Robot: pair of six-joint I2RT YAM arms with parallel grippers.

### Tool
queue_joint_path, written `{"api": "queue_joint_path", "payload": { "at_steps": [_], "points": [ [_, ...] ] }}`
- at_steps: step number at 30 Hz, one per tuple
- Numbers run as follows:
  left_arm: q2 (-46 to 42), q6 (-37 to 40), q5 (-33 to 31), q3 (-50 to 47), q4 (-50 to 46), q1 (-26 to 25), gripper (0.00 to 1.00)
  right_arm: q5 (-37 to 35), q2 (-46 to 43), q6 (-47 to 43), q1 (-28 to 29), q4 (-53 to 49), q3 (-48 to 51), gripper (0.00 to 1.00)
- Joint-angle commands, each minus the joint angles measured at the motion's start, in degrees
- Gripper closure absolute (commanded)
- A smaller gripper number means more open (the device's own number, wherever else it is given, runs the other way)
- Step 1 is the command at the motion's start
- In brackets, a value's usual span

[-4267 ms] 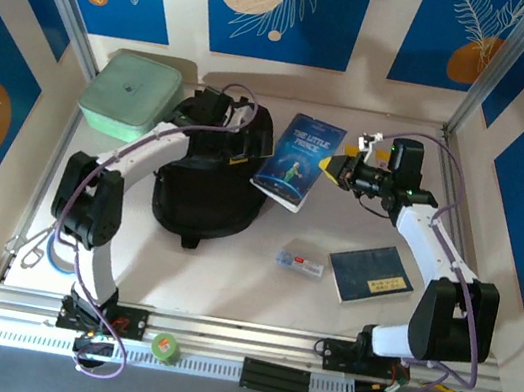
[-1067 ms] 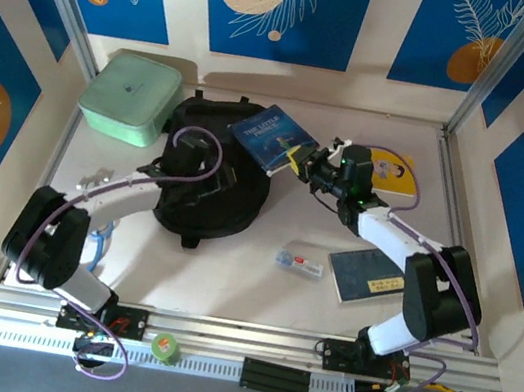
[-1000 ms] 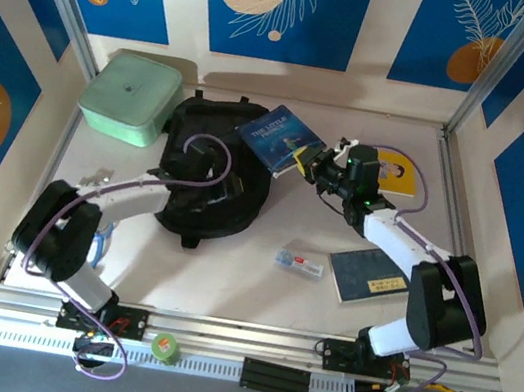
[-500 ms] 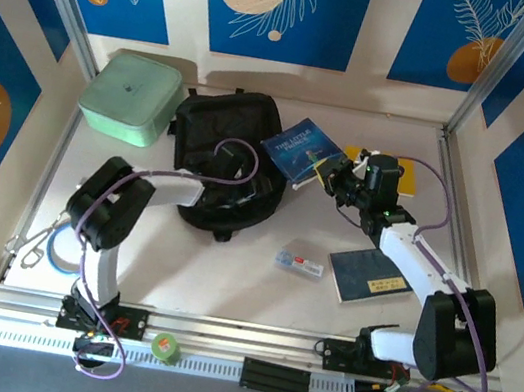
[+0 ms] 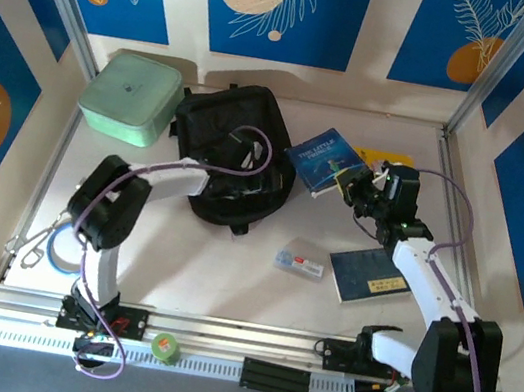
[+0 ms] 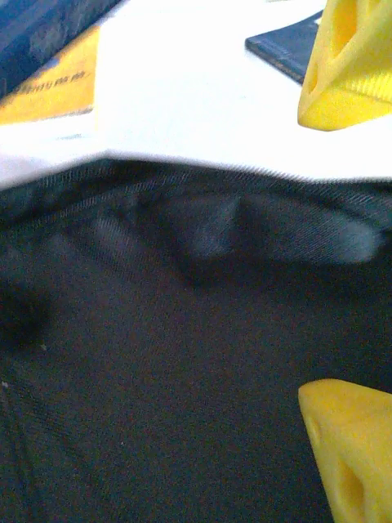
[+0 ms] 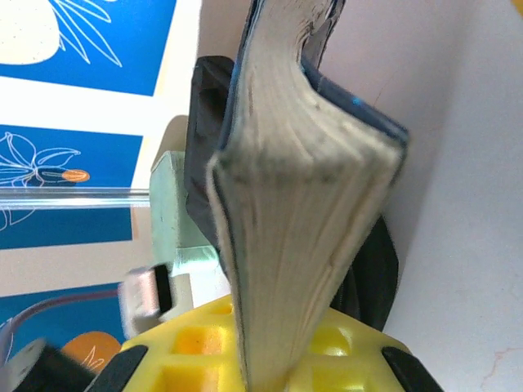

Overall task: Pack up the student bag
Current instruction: Move the student bag to the center of the table, then open the student bag at the center of the table.

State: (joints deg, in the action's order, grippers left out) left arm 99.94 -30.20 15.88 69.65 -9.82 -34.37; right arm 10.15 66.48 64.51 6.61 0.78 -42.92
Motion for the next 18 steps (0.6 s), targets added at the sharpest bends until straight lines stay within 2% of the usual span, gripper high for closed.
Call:
{"api": "queue_joint_path", "payload": {
  "at_steps": [1,4,8,10,13,18],
  "points": [
    [-4.98,23.35,-0.53,2.73,-15.2,-0.35,0.11,-0.05,-1.53,-0.76,-0.09,1.66,1.45,0.97],
    [-5.28,34.27,-1.52,6.89,-26.12,-0.35,0.11,0.21,-1.12,-0.36,0.02,2.32,2.02,0.97],
    [-4.16,44.27,-1.74,9.8,-34.82,-0.4,0.14,0.28,-0.99,-0.5,0.11,2.09,1.96,0.97],
    [-2.42,47.24,-2.26,11.06,-37.7,-0.41,0.18,0.07,-1.35,-0.59,0.15,1.75,1.96,0.97],
    [0.15,50.61,-1.32,12.9,-40.49,-0.37,0.3,-0.21,-1.78,-0.78,0.12,1.25,1.96,0.97],
    [3.9,52.5,-1.46,14.99,-41.91,-0.5,0.44,-0.5,-2.36,-0.7,0.02,0.51,2.22,0.98]
  ]
}}
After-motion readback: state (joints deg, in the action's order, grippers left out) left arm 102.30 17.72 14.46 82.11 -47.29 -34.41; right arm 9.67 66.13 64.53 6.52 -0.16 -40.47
